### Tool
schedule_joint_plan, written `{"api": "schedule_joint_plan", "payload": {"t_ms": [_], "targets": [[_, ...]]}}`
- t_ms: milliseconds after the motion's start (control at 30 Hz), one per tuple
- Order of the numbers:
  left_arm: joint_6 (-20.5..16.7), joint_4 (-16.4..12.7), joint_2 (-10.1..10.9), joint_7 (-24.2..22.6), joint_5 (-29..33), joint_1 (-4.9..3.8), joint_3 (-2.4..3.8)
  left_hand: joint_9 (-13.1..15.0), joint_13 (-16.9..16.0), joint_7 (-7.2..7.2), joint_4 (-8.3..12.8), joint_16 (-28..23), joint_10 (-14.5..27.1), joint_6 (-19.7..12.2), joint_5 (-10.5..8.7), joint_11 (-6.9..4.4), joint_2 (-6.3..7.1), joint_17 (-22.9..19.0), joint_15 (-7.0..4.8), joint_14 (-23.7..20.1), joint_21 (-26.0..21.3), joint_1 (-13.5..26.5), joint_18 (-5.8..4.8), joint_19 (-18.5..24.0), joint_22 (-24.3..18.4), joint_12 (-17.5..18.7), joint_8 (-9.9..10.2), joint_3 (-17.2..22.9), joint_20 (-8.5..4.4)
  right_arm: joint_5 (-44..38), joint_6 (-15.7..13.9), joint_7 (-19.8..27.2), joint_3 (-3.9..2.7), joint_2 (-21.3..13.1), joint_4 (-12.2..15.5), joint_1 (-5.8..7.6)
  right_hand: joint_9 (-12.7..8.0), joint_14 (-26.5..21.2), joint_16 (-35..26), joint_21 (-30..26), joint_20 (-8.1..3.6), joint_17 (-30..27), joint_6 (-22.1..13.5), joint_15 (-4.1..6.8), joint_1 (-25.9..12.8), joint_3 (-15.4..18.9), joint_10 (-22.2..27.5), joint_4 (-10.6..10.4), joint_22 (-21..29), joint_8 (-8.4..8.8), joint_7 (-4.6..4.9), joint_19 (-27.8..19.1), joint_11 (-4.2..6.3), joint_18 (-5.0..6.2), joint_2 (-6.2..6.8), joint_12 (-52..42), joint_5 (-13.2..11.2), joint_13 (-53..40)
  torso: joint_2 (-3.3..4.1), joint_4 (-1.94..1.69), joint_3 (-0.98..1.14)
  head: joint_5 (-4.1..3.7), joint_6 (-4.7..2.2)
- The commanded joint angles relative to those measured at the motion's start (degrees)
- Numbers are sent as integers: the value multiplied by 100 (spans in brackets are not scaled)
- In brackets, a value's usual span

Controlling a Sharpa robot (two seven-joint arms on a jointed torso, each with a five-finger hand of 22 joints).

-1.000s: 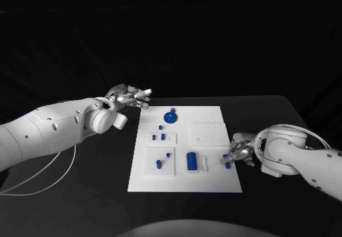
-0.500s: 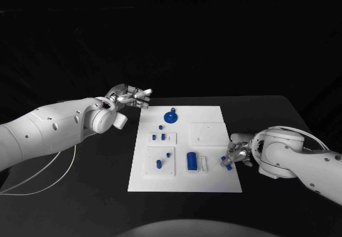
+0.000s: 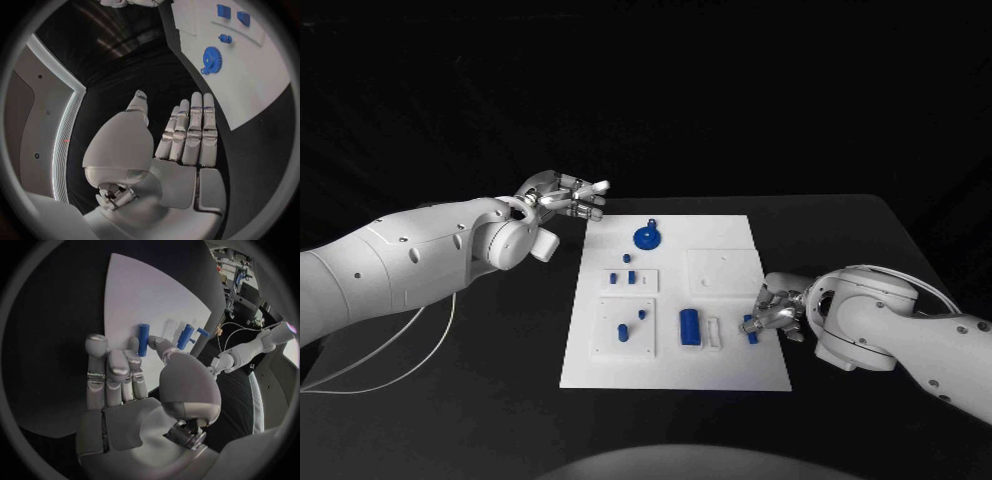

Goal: Assemble the parts on the task board

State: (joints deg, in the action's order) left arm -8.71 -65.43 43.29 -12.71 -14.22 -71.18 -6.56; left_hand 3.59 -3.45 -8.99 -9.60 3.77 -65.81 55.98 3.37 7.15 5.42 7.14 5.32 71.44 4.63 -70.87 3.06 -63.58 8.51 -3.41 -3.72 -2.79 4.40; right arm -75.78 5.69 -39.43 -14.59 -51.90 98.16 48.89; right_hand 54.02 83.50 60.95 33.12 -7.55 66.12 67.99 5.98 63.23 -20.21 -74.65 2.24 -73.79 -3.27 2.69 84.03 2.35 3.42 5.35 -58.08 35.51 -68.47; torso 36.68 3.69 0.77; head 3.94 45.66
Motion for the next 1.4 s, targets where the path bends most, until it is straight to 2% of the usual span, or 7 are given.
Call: {"api": "schedule_joint_plan", "payload": {"t_ms": [33,300,500,733,1033,1233,1400], "targets": [[39,-13,-6,-29,-6,7,3,8,-9,11,-18,-12,25,11,18,2,-29,8,19,-35,30,-8,-33,-2,-6,-4,6,12,20,578,-274,-199,40,12,40,-70,-2322,2,-8,30,3,-8,38,29,-19,-1397,-41,1364,-15,-44,13,250,54,107,29,18,56,10,0,-1,0,9,14],[41,-12,-9,-15,-8,6,3,8,-9,10,-27,-12,27,10,15,2,-16,11,18,-32,33,-12,-34,-1,-5,-3,6,7,19,1220,-582,-101,-61,36,167,-55,-2300,-1,-28,16,0,-25,63,32,-21,-1411,-37,1364,-32,-43,7,250,58,106,40,27,72,20,2,1,1,20,36],[44,-11,-15,-6,-9,6,3,8,-9,10,-27,-12,27,10,15,2,-16,11,18,-32,33,-12,-34,-1,-5,-3,6,7,19,1498,-628,-73,-99,81,197,-44,-2289,-4,-53,-16,0,-46,63,33,-21,-1391,-33,1360,-30,-43,6,249,58,106,36,37,77,29,-1,-5,-2,18,43],[45,-10,-13,0,-10,6,3,8,-9,10,-27,-12,27,10,15,2,-16,11,18,-32,33,-12,-34,-1,-5,-3,6,7,19,1615,-608,-78,-109,120,195,-37,-2279,-2,-59,-36,-2,-53,67,34,-16,-1379,-32,1365,-32,-43,4,250,60,105,33,47,87,39,-1,1,-3,18,55],[54,-6,-28,4,-10,6,3,8,-9,10,-27,-12,27,10,15,2,-16,11,18,-32,33,-12,-34,-1,-5,-3,6,7,19,1676,-440,-182,-108,207,105,-25,-2265,-2,-62,-67,-1,-57,69,33,-18,-1363,-27,1364,-35,-42,4,250,60,102,24,63,72,56,-3,0,-6,16,58],[56,-5,-29,9,-10,6,3,8,-9,10,-27,-12,27,10,15,2,-16,11,18,-32,33,-12,-34,-1,-5,-3,6,7,19,1614,-219,-300,-95,240,49,-22,-2204,-2,-95,-171,4,-78,119,30,-30,-1134,5,1334,-7,-44,-20,250,66,87,-9,94,-47,81,0,-4,-4,19,62],[62,-7,-30,12,-10,6,3,8,-9,10,-27,-12,27,10,15,2,-16,11,18,-32,33,-12,-34,-1,-5,-3,6,7,19,1607,-199,-320,-78,288,23,-21,-2180,-1,-100,-184,4,-79,120,30,-23,-1054,5,1324,0,-44,-22,256,66,80,-26,87,-72,79,0,0,-1,28,57]]}}
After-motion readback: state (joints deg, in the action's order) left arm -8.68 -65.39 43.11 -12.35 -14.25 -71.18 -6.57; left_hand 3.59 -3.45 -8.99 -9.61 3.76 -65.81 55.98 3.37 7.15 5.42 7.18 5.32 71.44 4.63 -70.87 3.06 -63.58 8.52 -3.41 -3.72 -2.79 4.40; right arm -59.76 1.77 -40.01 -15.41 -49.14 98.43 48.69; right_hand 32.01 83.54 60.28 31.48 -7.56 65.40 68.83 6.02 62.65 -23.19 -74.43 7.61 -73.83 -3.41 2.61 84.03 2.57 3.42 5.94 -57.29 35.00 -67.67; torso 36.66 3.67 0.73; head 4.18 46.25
